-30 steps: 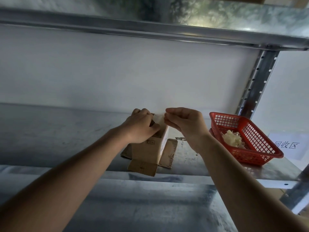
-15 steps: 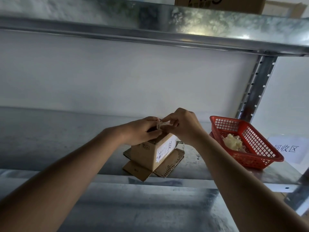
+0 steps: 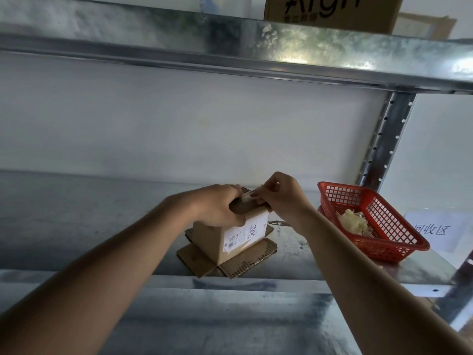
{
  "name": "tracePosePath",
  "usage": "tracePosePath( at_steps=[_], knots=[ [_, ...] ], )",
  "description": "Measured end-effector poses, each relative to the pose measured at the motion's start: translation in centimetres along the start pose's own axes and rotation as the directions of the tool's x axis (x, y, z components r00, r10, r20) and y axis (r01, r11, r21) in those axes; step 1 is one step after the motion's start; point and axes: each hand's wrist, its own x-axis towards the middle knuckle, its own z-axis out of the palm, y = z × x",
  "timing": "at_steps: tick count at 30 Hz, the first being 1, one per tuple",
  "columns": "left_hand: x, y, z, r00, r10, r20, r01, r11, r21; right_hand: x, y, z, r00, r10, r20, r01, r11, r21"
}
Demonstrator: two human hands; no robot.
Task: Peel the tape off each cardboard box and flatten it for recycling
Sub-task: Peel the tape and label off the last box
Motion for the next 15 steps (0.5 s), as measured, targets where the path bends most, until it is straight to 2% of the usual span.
tracePosePath(
  at_steps=[7,12,15],
  knots=[
    [0.0,-1.2,0.3,0.998,-0.010,-0.057,0.011,1.000,0.007,0.2,-0.2,-0.6,0.962,-0.214,-0.171,0.207,0.977,-0.060],
    [0.3,-1.7,-0.1,0.996,0.041,-0.085,-0.041,0.999,0.010,0.1,-0.9,-1.4,0.933,-0.356,-0.054,0.327,0.901,-0.285],
    [0.3,-1.9,0.2,0.994,0.051,-0.097,-0.054,0.998,-0.024,0.4,-1.8,-0.8,0.894,-0.442,0.078,0.431,0.796,-0.426]
  ],
)
